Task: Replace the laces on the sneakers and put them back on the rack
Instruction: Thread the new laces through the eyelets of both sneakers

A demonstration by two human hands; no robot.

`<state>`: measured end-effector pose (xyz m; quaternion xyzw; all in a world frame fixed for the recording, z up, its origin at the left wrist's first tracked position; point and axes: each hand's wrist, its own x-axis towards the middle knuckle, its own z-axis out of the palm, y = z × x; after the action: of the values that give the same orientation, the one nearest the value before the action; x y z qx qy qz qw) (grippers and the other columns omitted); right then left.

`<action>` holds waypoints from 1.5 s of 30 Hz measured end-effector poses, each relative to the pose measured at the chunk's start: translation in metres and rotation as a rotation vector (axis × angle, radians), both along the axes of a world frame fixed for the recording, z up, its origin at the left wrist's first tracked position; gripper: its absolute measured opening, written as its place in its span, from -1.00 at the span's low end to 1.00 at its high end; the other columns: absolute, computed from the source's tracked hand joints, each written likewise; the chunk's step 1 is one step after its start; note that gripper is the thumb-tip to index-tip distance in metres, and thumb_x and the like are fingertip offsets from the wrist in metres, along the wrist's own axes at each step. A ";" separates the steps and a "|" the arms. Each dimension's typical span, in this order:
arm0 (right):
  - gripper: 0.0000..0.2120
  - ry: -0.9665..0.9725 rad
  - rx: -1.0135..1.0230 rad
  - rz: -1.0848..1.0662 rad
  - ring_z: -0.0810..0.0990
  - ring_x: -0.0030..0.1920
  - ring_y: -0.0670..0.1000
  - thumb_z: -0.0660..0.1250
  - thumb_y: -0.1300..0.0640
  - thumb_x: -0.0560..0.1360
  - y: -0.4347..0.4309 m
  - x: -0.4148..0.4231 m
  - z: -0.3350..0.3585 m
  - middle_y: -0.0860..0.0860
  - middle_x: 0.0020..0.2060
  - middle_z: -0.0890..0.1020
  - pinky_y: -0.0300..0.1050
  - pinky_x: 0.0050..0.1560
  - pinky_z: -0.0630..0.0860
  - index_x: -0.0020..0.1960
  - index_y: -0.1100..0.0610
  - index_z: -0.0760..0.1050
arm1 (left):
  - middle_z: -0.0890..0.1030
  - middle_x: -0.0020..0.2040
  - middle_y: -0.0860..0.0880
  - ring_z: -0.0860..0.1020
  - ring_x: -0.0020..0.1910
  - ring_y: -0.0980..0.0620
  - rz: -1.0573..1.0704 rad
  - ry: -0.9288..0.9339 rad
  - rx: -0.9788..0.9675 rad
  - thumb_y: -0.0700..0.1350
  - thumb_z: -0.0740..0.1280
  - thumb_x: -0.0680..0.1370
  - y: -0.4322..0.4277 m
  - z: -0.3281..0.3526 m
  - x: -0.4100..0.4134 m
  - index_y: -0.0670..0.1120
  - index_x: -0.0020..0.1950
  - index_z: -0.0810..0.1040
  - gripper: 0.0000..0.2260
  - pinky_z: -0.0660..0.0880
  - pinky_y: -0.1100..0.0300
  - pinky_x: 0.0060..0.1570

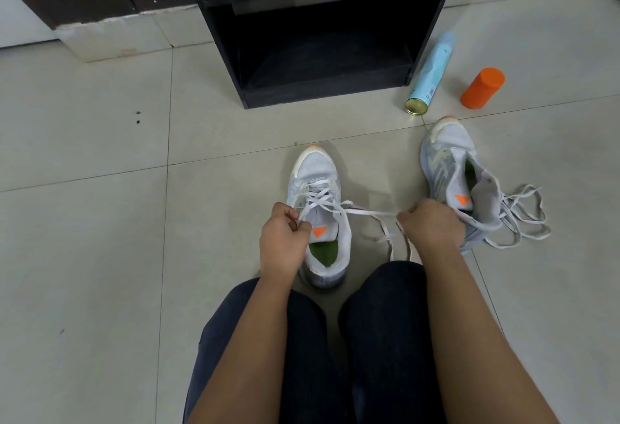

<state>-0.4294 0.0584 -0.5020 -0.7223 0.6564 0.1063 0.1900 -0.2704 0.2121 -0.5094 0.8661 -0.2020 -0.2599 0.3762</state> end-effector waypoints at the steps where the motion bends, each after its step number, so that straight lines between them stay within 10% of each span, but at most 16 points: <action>1: -0.72 0.063 -0.008 0.099 0.50 0.19 0.18 0.22 0.09 0.47 0.004 0.004 0.001 0.12 0.10 0.61 -0.03 0.12 0.40 0.09 0.11 0.59 | 0.42 -0.39 0.04 0.41 -0.39 0.07 -0.001 0.012 0.001 -0.23 0.35 0.47 0.000 0.000 0.000 -0.15 -0.10 0.42 -0.89 0.35 0.26 -0.36; 7: -0.81 -0.462 0.155 0.303 0.60 0.03 0.12 0.25 0.01 0.50 0.038 0.047 -0.001 0.02 -0.02 0.68 -0.05 0.00 0.53 -0.01 0.01 0.62 | 0.43 -0.40 0.05 0.41 -0.41 0.10 -0.030 -0.009 0.010 -0.18 0.36 0.50 0.001 -0.005 0.001 -0.14 -0.12 0.41 -0.87 0.34 0.28 -0.38; 14: -0.74 -0.049 0.120 -0.013 0.56 0.14 0.20 0.19 0.14 0.52 -0.004 -0.003 -0.007 0.15 0.13 0.60 -0.04 0.06 0.45 0.12 0.15 0.59 | 0.47 -0.36 0.02 0.44 -0.35 0.00 -0.043 -0.030 0.050 -0.20 0.30 0.51 0.000 -0.008 0.003 -0.12 -0.10 0.38 -0.90 0.36 0.16 -0.30; 18: -0.71 0.020 0.243 0.212 0.53 0.20 0.16 0.23 0.12 0.48 0.011 0.009 -0.009 0.09 0.18 0.58 -0.03 0.16 0.45 0.18 0.06 0.55 | 0.50 -0.25 0.02 0.46 -0.30 0.04 -0.040 -0.060 0.056 -0.17 0.33 0.50 0.001 -0.009 0.002 -0.06 -0.06 0.41 -0.89 0.33 0.20 -0.30; 24: -0.88 -0.616 0.212 0.330 0.61 0.02 -0.04 0.35 0.09 0.50 0.027 0.039 -0.001 -0.07 -0.01 0.68 -0.06 0.09 0.52 -0.01 0.02 0.64 | 0.51 -0.10 0.09 0.49 -0.19 0.18 -0.049 -0.098 -0.054 -0.11 0.39 0.49 0.000 -0.007 0.001 0.01 -0.02 0.48 -0.87 0.34 0.43 -0.27; 31: -0.87 -0.471 0.176 0.221 0.59 -0.09 0.06 0.31 0.07 0.53 0.020 0.036 -0.007 0.01 -0.12 0.67 -0.02 -0.01 0.53 -0.11 0.08 0.60 | 0.49 -0.02 0.05 0.46 -0.21 0.15 -0.045 -0.170 0.006 -0.12 0.33 0.56 0.000 -0.006 -0.001 -0.06 -0.01 0.49 -0.95 0.33 0.31 -0.19; 35: -0.69 -0.614 0.481 0.018 0.52 -0.24 0.01 0.23 0.07 0.58 0.026 0.042 -0.001 0.02 -0.31 0.60 -0.05 0.00 0.45 -0.30 0.10 0.52 | 0.51 -0.03 0.05 0.49 -0.18 0.09 -0.045 -0.166 0.007 -0.11 0.35 0.53 0.002 -0.006 0.000 -0.05 -0.01 0.49 -0.93 0.34 0.29 -0.19; 39: -0.73 -0.774 0.736 -0.259 0.51 -0.01 -0.09 0.15 -0.02 0.62 0.026 0.051 -0.001 -0.08 -0.08 0.62 -0.14 0.10 0.37 -0.03 0.05 0.58 | 0.50 0.03 0.11 0.48 -0.06 0.10 -0.070 -0.126 -0.097 -0.14 0.45 0.42 0.000 -0.003 0.000 0.02 0.08 0.50 -0.73 0.39 0.35 -0.10; 45: -0.91 -1.025 0.748 -0.344 0.48 -0.18 -0.17 0.32 0.12 0.55 0.036 0.050 0.015 -0.17 -0.24 0.55 -0.43 -0.34 0.33 0.00 0.10 0.57 | 0.53 0.14 0.06 0.41 0.19 0.00 -0.132 -0.284 -0.172 -0.15 0.34 0.45 -0.006 0.002 -0.007 0.01 0.14 0.52 -0.73 0.36 0.08 0.22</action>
<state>-0.3796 0.0948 -0.4868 -0.4515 0.5075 -0.0618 0.7312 -0.2778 0.2059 -0.5077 0.8437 -0.3308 -0.1408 0.3987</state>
